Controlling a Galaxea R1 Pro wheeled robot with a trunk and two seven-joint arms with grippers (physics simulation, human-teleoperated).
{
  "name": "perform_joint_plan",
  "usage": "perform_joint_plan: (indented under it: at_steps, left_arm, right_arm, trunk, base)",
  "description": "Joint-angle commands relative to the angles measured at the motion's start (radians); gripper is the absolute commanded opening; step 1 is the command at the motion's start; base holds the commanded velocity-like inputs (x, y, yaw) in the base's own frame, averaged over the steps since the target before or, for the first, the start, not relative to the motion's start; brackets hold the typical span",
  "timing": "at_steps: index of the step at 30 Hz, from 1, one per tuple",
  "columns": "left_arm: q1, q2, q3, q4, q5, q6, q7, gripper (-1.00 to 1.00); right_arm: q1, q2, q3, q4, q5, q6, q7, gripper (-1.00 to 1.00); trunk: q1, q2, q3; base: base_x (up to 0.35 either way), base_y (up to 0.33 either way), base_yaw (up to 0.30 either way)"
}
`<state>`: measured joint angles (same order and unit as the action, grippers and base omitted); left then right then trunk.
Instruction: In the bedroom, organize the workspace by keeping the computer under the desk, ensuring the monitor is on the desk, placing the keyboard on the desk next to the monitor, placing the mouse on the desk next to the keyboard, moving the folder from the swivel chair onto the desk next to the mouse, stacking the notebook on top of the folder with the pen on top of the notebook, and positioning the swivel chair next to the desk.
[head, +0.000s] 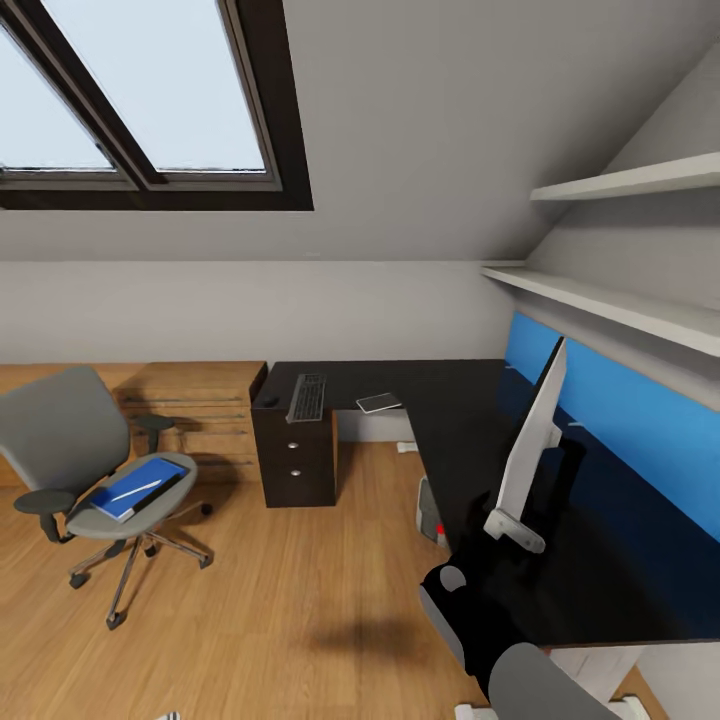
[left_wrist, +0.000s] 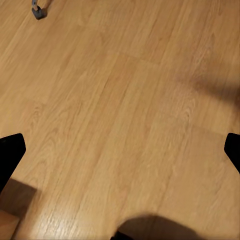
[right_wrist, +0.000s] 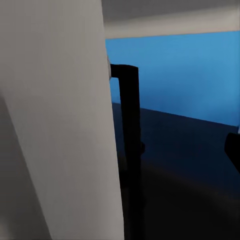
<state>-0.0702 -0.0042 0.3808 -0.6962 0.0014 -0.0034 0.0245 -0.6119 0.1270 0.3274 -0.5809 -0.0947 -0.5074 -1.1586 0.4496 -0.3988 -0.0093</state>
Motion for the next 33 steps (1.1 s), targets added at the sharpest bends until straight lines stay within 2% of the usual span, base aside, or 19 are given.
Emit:
perform_joint_plan:
  at_steps: [1,11,14,21,24,27,33]
  left_arm:
    - [0.000,0.000,0.001,0.000,0.000,0.000,0.002,1.00]
    - [0.000,0.000,0.001,0.000,0.000,0.000,0.002,1.00]
    - [0.000,0.000,0.001,0.000,0.000,0.000,0.002,1.00]
    - [0.000,0.000,0.001,0.000,0.000,0.000,0.002,1.00]
    - [0.000,0.000,0.001,0.000,0.000,0.000,0.002,1.00]
    - [0.000,0.000,0.001,0.000,0.000,-0.001,0.002,1.00]
    - [0.000,0.000,0.001,0.000,0.000,-0.001,0.002,1.00]
  right_arm:
    - [-0.001,-0.001,0.007,-0.001,-0.010,-0.005,-0.004,1.00]
    - [-0.001,-0.001,0.006,0.002,-0.010,-0.005,0.027,1.00]
    - [0.000,-0.001,0.005,0.004,-0.010,-0.004,0.071,1.00]
    - [0.000,-0.001,0.007,0.006,-0.009,0.002,0.103,1.00]
    - [0.000,-0.002,0.027,0.007,-0.008,0.007,0.124,1.00]
    - [0.000,-0.004,0.070,0.009,-0.008,0.032,0.149,1.00]
    - [0.000,-0.006,0.084,0.010,-0.009,0.062,0.158,1.00]
  trunk:
    - [0.000,-0.001,-0.001]
    - [0.000,-0.001,-0.001]
    - [0.000,-0.001,-0.001]
    - [0.000,-0.001,-0.001]
    - [0.000,-0.001,-0.001]
    - [0.000,-0.001,-0.001]
    - [0.000,-0.001,-0.001]
  base:
    - [-0.005,-0.003,0.000]
    - [-0.122,-0.001,0.000]
    - [-0.019,0.000,0.000]
    - [-0.002,0.000,0.000]
    - [0.000,0.000,0.000]
    - [0.000,0.000,0.000]
    - [0.000,0.000,0.000]
